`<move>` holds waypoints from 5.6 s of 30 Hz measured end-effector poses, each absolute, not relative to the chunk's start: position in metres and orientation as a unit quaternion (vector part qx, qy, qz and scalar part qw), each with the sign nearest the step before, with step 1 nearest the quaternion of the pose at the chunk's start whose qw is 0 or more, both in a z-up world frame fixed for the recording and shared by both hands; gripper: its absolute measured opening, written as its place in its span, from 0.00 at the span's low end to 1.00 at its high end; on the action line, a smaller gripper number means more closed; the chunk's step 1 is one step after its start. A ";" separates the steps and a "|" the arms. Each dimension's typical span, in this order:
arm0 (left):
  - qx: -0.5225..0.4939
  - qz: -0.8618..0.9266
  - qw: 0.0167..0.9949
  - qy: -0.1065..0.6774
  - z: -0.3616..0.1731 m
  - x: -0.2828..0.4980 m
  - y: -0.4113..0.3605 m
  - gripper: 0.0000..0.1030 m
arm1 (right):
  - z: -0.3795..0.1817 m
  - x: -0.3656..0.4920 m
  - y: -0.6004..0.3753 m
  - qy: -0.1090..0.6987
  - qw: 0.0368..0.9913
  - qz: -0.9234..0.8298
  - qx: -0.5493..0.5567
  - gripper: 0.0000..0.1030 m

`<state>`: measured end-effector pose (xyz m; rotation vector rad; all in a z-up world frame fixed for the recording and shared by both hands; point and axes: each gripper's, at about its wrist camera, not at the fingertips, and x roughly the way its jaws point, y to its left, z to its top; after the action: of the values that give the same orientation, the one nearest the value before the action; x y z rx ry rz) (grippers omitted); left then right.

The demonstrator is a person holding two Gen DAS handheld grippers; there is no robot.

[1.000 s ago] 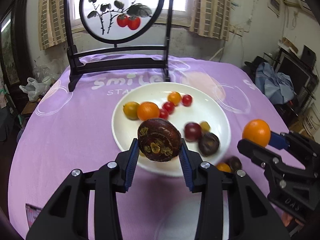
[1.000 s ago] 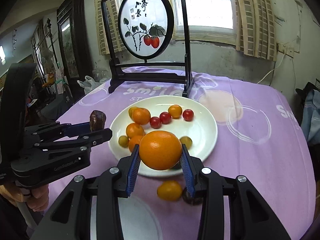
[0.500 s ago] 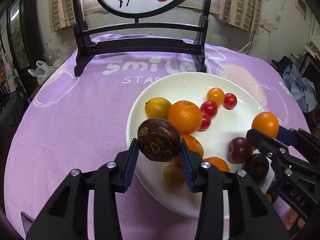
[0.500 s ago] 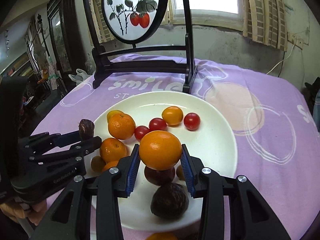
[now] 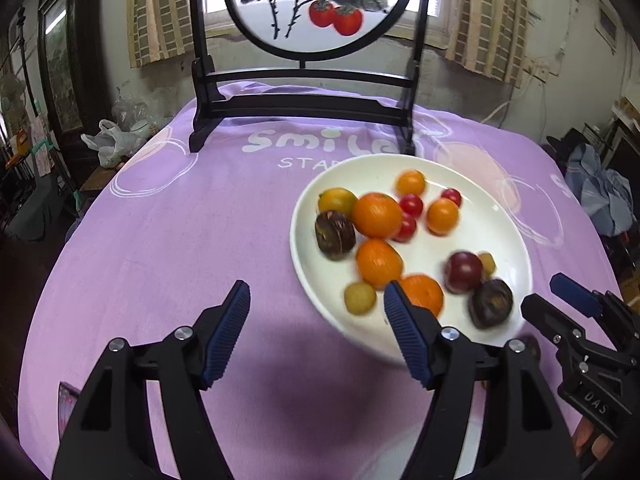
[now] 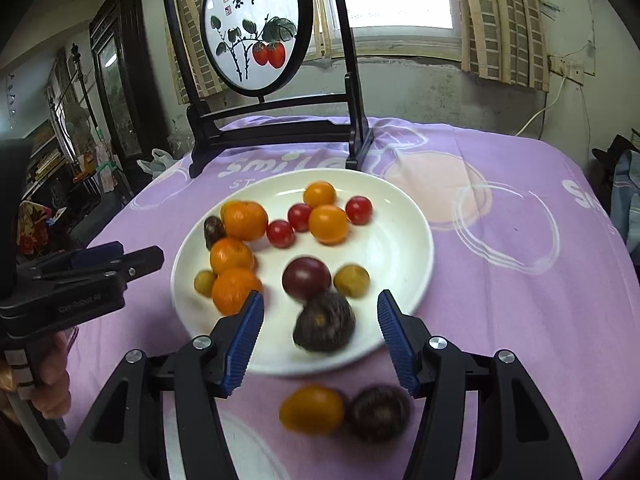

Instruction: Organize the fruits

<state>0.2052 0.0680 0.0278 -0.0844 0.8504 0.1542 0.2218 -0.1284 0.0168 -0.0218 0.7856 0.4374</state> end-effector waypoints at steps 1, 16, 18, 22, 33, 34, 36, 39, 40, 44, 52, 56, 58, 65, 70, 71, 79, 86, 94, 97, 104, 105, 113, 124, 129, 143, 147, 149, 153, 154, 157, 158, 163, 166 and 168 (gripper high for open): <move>-0.037 0.070 0.908 0.411 0.029 0.197 0.064 0.69 | 0.017 0.215 -0.132 0.379 0.901 0.210 -0.011 0.58; -0.043 0.015 0.903 0.428 0.003 0.122 0.013 0.76 | -0.006 0.134 -0.181 0.401 0.897 0.185 0.005 0.60; -0.044 0.009 0.901 0.432 -0.003 0.120 0.009 0.76 | -0.011 0.133 -0.183 0.410 0.895 0.175 -0.001 0.60; -0.034 0.001 0.896 0.442 -0.018 0.121 0.004 0.76 | -0.025 0.137 -0.182 0.435 0.888 0.149 -0.029 0.60; -0.056 -0.003 0.883 0.466 -0.040 0.133 0.023 0.78 | -0.046 0.163 -0.165 0.452 0.879 0.139 -0.059 0.60; -0.056 -0.008 0.883 0.466 -0.041 0.133 0.022 0.78 | -0.047 0.166 -0.164 0.452 0.879 0.137 -0.060 0.59; -0.053 -0.013 0.884 0.465 -0.040 0.132 0.020 0.78 | -0.047 0.176 -0.158 0.450 0.880 0.132 -0.069 0.58; -0.048 -0.014 0.885 0.462 -0.039 0.132 0.018 0.78 | -0.047 0.190 -0.152 0.450 0.880 0.133 -0.071 0.55; -0.047 -0.013 0.886 0.462 -0.039 0.132 0.018 0.78 | -0.047 0.194 -0.150 0.449 0.880 0.133 -0.072 0.52; -0.041 -0.009 0.889 0.455 -0.036 0.131 0.016 0.78 | -0.046 0.199 -0.143 0.447 0.879 0.142 -0.081 0.42; -0.025 -0.010 0.893 0.449 -0.035 0.127 0.010 0.78 | -0.040 0.187 -0.153 0.451 0.878 0.145 -0.062 0.42; -0.020 -0.008 0.893 0.450 -0.036 0.127 0.007 0.78 | -0.032 0.173 -0.164 0.445 0.882 0.148 -0.044 0.42; -0.013 -0.005 0.892 0.453 -0.038 0.127 0.005 0.78 | -0.029 0.166 -0.169 0.443 0.883 0.150 -0.038 0.42; 0.006 -0.004 0.883 0.470 -0.042 0.133 -0.012 0.78 | -0.021 0.145 -0.195 0.434 0.887 0.157 -0.016 0.42; 0.026 -0.009 0.883 0.468 -0.040 0.151 -0.037 0.78 | -0.018 0.145 -0.212 0.428 0.891 0.155 0.010 0.42; 0.023 -0.006 0.883 0.470 -0.040 0.157 -0.041 0.78 | -0.019 0.146 -0.215 0.428 0.890 0.157 0.018 0.42; 0.041 -0.025 0.884 0.465 -0.038 0.186 -0.077 0.78 | -0.014 0.147 -0.223 0.426 0.890 0.162 0.036 0.42; 0.043 -0.036 0.874 0.483 -0.052 0.199 -0.091 0.66 | -0.012 0.146 -0.223 0.424 0.889 0.166 0.042 0.42; 0.038 -0.054 0.874 0.480 -0.050 0.203 -0.094 0.36 | -0.012 0.146 -0.223 0.424 0.890 0.163 0.036 0.42; 0.035 -0.055 0.874 0.481 -0.046 0.194 -0.087 0.36 | -0.011 0.145 -0.223 0.419 0.893 0.163 0.034 0.42; 0.039 -0.057 0.890 0.451 -0.018 0.159 -0.052 0.36 | -0.016 0.145 -0.216 0.419 0.891 0.171 0.029 0.42; 0.038 -0.056 0.892 0.447 -0.013 0.157 -0.047 0.36 | -0.016 0.145 -0.214 0.420 0.891 0.171 0.030 0.42; 0.041 -0.033 0.906 0.421 0.022 0.161 0.000 0.36 | 0.006 0.151 -0.181 0.402 0.893 0.203 0.011 0.42; 0.015 0.020 0.910 0.414 0.031 0.236 0.025 0.36 | 0.032 0.218 -0.110 0.376 0.898 0.221 -0.055 0.42; 0.002 0.033 0.905 0.424 0.021 0.269 0.027 0.36 | 0.018 0.255 -0.100 0.389 0.897 0.200 -0.071 0.42; -0.008 0.042 0.910 0.412 0.015 0.278 0.015 0.68 | 0.006 0.266 -0.100 0.382 0.902 0.182 -0.083 0.50; -0.015 0.034 0.913 0.406 0.025 0.258 0.012 0.71 | 0.015 0.248 -0.112 0.377 0.905 0.182 -0.077 0.51; -0.021 0.034 0.913 0.406 0.026 0.247 0.012 0.74 | 0.019 0.238 -0.118 0.375 0.907 0.180 -0.071 0.57; -0.023 0.023 0.914 0.405 0.027 0.218 0.008 0.79 | 0.021 0.213 -0.127 0.375 0.907 0.177 -0.068 0.65; -0.022 0.021 0.914 0.405 0.026 0.209 0.007 0.79 | 0.020 0.206 -0.129 0.377 0.907 0.177 -0.067 0.70; -0.023 0.016 0.914 0.405 0.024 0.183 0.004 0.79 | 0.015 0.185 -0.137 0.389 0.902 0.181 -0.055 0.77; -0.023 0.016 0.915 0.404 0.024 0.174 0.003 0.80 | 0.013 0.179 -0.139 0.392 0.900 0.180 -0.051 0.81; -0.011 0.018 0.915 0.402 0.017 0.132 -0.001 0.86 | 0.002 0.149 -0.143 0.407 0.894 0.181 -0.042 0.89; -0.007 0.015 0.913 0.408 0.011 0.113 -0.002 0.86 | -0.002 0.129 -0.141 0.406 0.896 0.176 -0.051 0.90; -0.014 0.016 0.911 0.413 0.008 0.103 0.000 0.86 | -0.004 0.118 -0.140 0.407 0.895 0.175 -0.056 0.91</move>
<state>0.1033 0.0004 0.0078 -0.0293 0.8511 0.0336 0.1182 -0.1405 -0.0039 -0.1156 0.8427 0.3629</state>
